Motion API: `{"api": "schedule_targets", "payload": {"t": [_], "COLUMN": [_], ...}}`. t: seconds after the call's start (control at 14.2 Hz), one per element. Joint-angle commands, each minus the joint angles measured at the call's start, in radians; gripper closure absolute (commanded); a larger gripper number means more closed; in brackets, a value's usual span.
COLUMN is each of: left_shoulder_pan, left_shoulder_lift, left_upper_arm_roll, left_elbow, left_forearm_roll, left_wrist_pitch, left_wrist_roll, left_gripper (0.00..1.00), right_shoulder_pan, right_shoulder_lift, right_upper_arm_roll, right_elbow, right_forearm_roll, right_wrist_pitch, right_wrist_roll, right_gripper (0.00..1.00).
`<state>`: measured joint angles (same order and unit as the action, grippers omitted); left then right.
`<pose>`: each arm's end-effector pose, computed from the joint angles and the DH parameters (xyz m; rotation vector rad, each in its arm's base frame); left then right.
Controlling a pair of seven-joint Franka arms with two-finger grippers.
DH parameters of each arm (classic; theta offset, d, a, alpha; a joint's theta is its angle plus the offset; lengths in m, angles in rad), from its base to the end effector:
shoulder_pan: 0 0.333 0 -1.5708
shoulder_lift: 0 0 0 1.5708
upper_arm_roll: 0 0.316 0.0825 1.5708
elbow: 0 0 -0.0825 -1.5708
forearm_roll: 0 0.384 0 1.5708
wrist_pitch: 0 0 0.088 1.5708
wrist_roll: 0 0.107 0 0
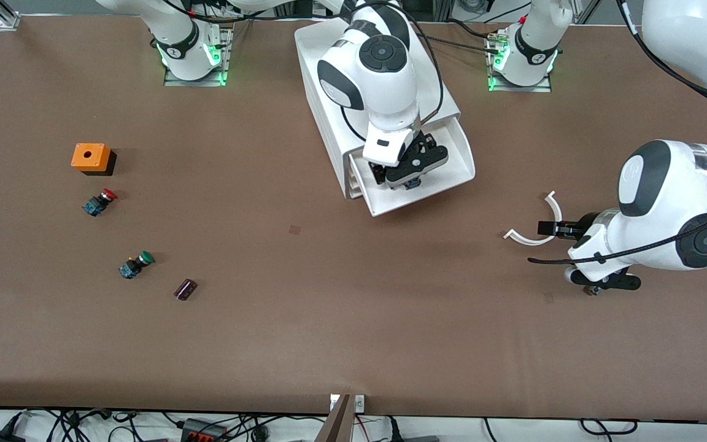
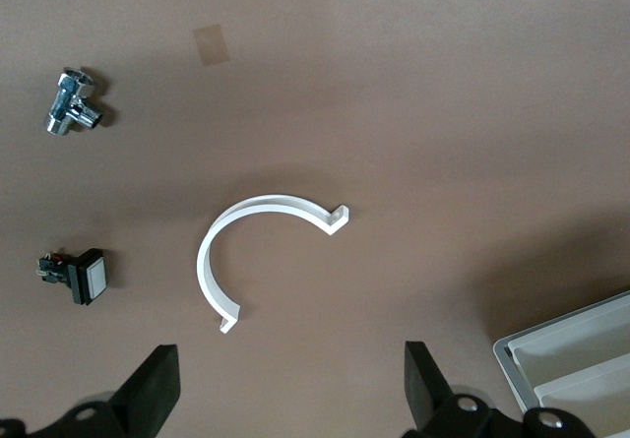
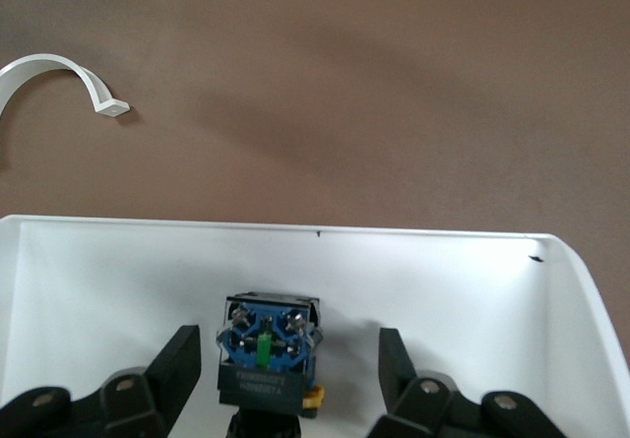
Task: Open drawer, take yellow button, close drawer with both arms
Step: 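Lift the button out of the drawer with the right gripper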
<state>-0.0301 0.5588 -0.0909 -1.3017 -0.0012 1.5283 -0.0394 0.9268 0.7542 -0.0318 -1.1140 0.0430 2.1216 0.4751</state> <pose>0.6737 -0.0695 0.3979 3.0718 -0.1163 -0.5166 0.4800 0.6146 0.3918 -2.8912 -0.6064 -0.2741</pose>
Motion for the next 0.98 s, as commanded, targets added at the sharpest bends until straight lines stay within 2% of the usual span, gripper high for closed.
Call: {"api": "schedule_targets", "payload": {"t": [0.0,0.21,0.42,0.49,0.63,0.77,0.91], "left_shoulder_pan": [-0.004,-0.004,-0.004,-0.004,-0.005,-0.007,-0.011], "left_shoulder_lift": [0.009,0.009,0.006,0.006,0.006,0.004,0.003], "left_upper_arm_roll": [0.003,0.003,0.000,-0.001,-0.003,-0.003,-0.004], "left_elbow": [0.024,0.024,0.024,0.024,0.024,0.024,0.024], "left_forearm_roll": [0.014,0.014,0.014,0.014,0.014,0.014,0.014], "left_wrist_pitch": [-0.005,-0.005,-0.007,-0.007,-0.007,-0.007,-0.007], "left_wrist_roll": [-0.014,-0.014,-0.014,-0.014,-0.014,-0.014,-0.014], "left_gripper": [0.00,0.00,0.00,0.00,0.00,0.00,0.00], "right_shoulder_pan": [0.010,0.012,0.014,0.014,0.014,0.012,0.012], "right_shoulder_lift": [0.025,0.024,0.022,0.019,0.016,0.013,0.004], "right_upper_arm_roll": [-0.005,-0.005,-0.002,-0.002,0.000,-0.003,-0.013], "right_elbow": [0.039,0.039,0.039,0.039,0.039,0.040,0.101], "right_forearm_roll": [-0.011,-0.011,-0.005,-0.005,-0.005,-0.003,-0.005], "right_wrist_pitch": [0.011,0.006,-0.003,-0.003,-0.005,-0.017,-0.081], "right_wrist_roll": [0.019,0.019,0.020,0.020,0.020,0.026,0.030], "right_gripper": [0.23,0.36,0.75,0.81,0.90,0.94,0.95]}}
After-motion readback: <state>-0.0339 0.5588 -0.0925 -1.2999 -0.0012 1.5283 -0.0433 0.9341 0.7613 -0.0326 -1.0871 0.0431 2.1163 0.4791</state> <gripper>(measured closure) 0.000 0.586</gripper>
